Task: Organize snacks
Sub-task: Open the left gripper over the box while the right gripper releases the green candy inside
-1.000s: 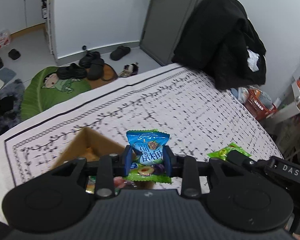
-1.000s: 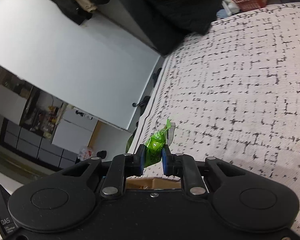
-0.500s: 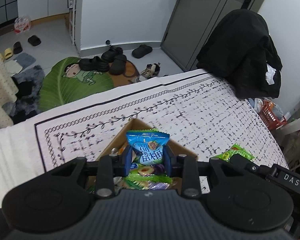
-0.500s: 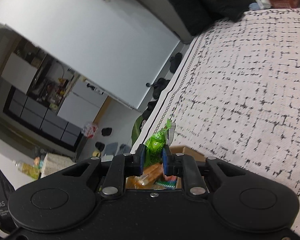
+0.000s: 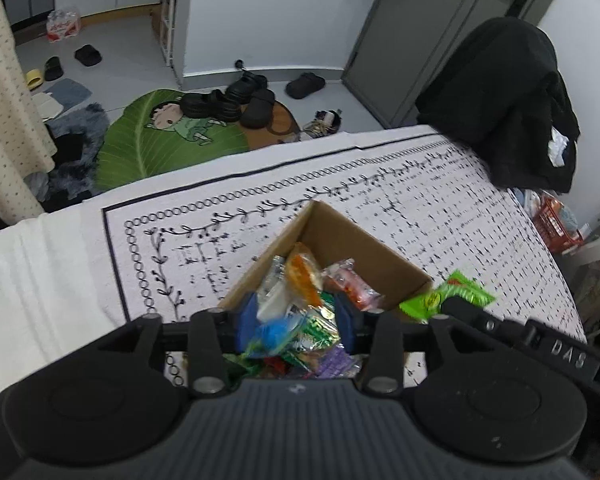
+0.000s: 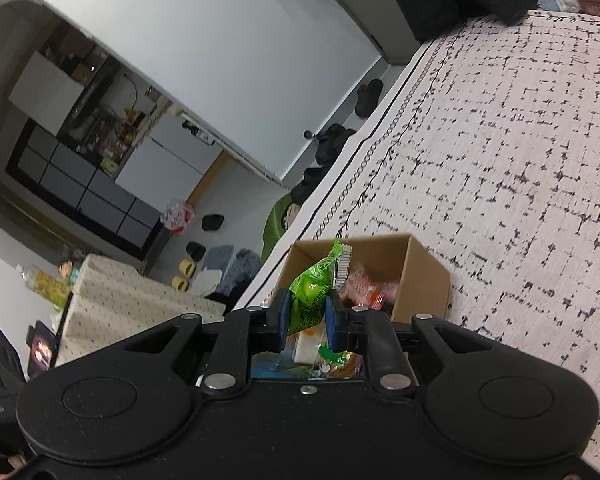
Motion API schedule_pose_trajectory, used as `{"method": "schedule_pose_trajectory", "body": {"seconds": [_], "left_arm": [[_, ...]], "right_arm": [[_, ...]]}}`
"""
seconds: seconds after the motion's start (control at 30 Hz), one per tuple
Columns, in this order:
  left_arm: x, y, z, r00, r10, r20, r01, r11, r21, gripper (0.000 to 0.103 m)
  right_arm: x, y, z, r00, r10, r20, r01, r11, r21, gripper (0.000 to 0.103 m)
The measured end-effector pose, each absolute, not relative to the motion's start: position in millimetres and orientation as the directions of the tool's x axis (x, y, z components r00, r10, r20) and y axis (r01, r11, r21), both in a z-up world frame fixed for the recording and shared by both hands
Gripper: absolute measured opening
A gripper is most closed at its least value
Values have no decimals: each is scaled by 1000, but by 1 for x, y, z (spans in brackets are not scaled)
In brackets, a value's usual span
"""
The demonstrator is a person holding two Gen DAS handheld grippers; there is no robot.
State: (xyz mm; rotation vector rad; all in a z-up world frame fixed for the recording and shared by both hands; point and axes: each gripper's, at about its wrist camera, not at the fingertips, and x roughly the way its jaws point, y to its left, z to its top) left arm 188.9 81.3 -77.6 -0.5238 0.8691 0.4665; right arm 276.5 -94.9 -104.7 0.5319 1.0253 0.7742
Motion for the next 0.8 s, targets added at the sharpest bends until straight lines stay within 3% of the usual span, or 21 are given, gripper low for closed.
{"method": "schedule_pose_trajectory", "body": {"seconds": [0.07, 0.3, 0.57, 0.8], "left_arm": [[185, 85, -75, 570, 181, -802, -586, 773, -242, 52], [178, 90, -73, 571, 184, -800, -590, 770, -244, 57], [176, 83, -75, 576, 142, -805, -557, 789, -260, 75], [175, 83, -78, 583, 76, -809, -521, 799, -300, 77]], "right_arm": [[273, -91, -105, 289, 778, -558, -323, 628, 708, 18], [256, -83, -106, 254, 787, -563, -348, 617, 706, 19], [235, -78, -104, 216, 772, -598, -372, 631, 681, 19], [220, -83, -98, 222, 731, -646, -364, 676, 640, 21]]}}
